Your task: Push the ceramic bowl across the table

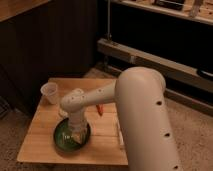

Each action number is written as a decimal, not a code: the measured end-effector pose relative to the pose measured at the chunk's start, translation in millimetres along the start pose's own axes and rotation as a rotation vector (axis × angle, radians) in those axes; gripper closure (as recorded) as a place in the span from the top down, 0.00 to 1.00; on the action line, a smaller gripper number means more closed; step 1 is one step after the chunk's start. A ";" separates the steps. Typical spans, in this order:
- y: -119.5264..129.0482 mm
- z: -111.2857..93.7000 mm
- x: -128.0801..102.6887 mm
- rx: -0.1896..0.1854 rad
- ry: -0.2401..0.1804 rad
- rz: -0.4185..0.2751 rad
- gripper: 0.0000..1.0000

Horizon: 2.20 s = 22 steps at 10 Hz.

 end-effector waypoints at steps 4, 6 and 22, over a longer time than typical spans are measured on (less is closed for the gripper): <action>0.2 4.1 12.9 0.005 -0.002 0.003 0.09; 0.5 6.4 20.5 0.008 -0.004 0.007 0.09; -20.2 6.8 43.0 0.042 -0.029 0.029 0.09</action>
